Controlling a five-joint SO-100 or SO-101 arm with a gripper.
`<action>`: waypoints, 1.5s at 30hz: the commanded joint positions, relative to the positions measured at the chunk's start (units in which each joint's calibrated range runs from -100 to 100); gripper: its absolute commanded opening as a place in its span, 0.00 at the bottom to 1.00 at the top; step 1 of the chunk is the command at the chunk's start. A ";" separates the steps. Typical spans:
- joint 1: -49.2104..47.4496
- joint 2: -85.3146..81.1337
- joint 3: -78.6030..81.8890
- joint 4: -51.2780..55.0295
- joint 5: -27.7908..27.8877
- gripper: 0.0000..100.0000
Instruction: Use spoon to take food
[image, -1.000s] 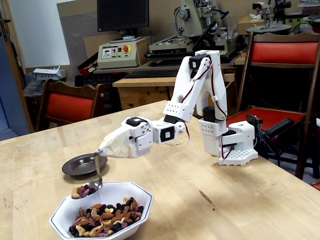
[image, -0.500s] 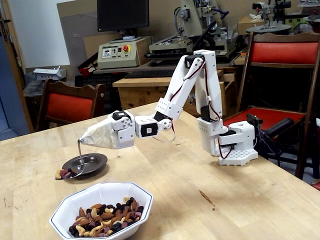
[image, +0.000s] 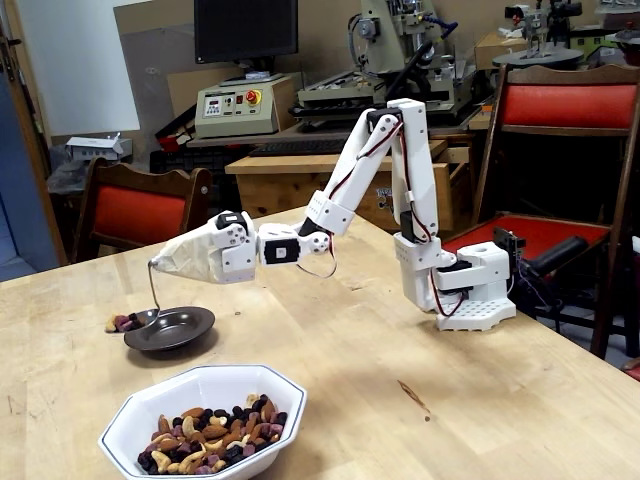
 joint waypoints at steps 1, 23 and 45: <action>3.75 -1.66 -1.22 -1.01 0.15 0.04; 12.94 -1.74 -0.69 -1.01 0.15 0.04; 15.68 -1.74 -0.52 -1.57 0.20 0.04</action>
